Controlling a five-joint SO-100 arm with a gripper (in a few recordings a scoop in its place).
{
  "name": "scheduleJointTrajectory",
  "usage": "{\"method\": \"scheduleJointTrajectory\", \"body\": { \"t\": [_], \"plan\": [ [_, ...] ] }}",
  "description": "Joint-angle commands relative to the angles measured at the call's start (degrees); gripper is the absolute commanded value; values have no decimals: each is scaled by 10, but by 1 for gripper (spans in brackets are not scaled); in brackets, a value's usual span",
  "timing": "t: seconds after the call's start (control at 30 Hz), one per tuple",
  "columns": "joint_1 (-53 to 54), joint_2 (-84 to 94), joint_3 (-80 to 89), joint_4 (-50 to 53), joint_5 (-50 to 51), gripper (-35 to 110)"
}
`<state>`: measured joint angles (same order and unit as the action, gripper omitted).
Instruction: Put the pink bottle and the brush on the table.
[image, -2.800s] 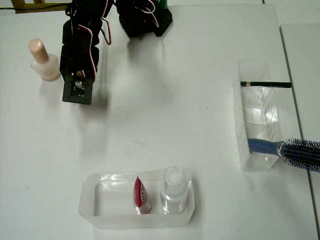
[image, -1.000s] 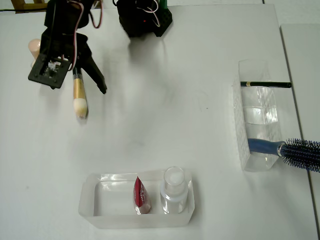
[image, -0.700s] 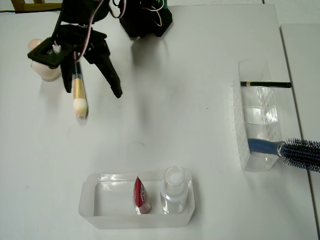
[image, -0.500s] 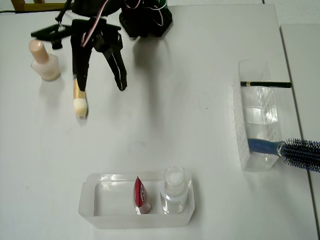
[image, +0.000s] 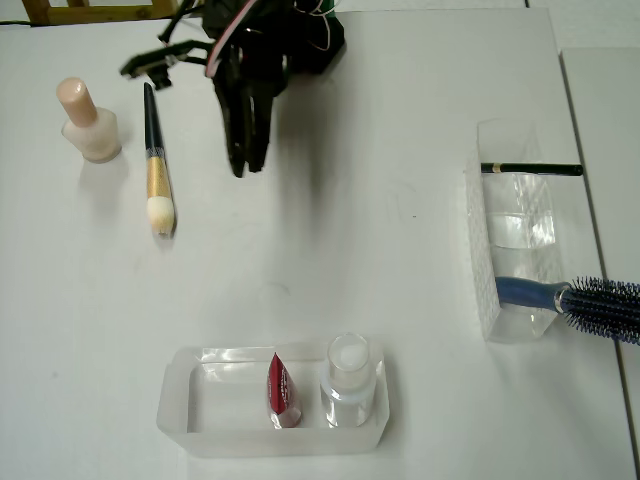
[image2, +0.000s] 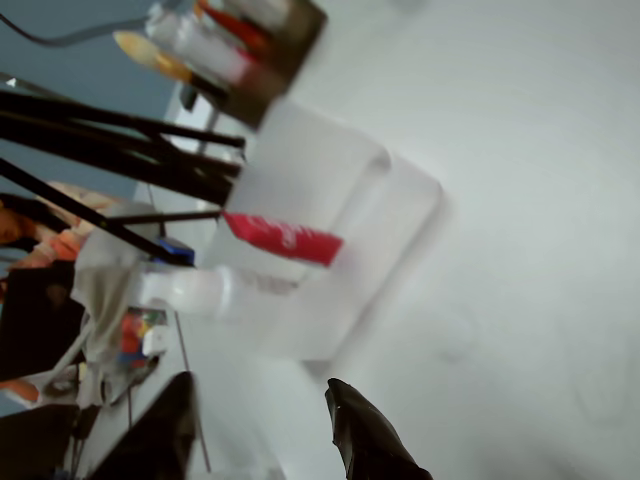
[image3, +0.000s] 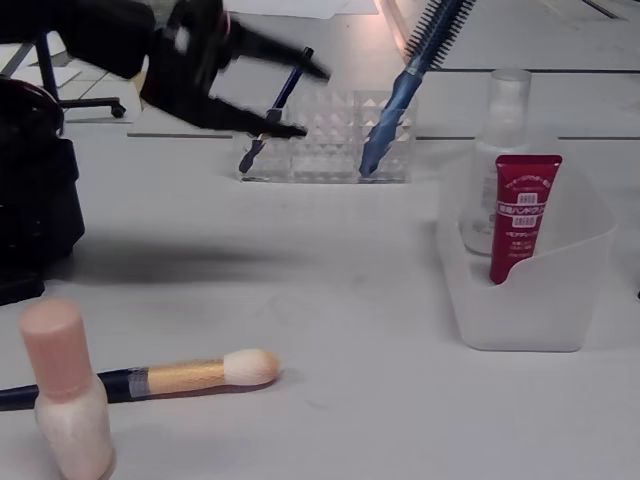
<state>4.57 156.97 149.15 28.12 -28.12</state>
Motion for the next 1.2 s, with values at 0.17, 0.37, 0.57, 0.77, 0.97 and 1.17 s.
{"method": "scheduleJointTrajectory", "body": {
  "t": [0.17, 0.37, 0.57, 0.77, 0.97, 1.17],
  "plan": [
    [2, 153, 106, 134, 172, 0],
    [-18, 268, 196, 206, 179, 0],
    [-18, 328, 249, 227, 173, 0],
    [-18, 330, 252, 237, 165, 0],
    [-18, 330, 252, 237, 167, 0],
    [-18, 330, 252, 237, 172, 0]
  ]
}}
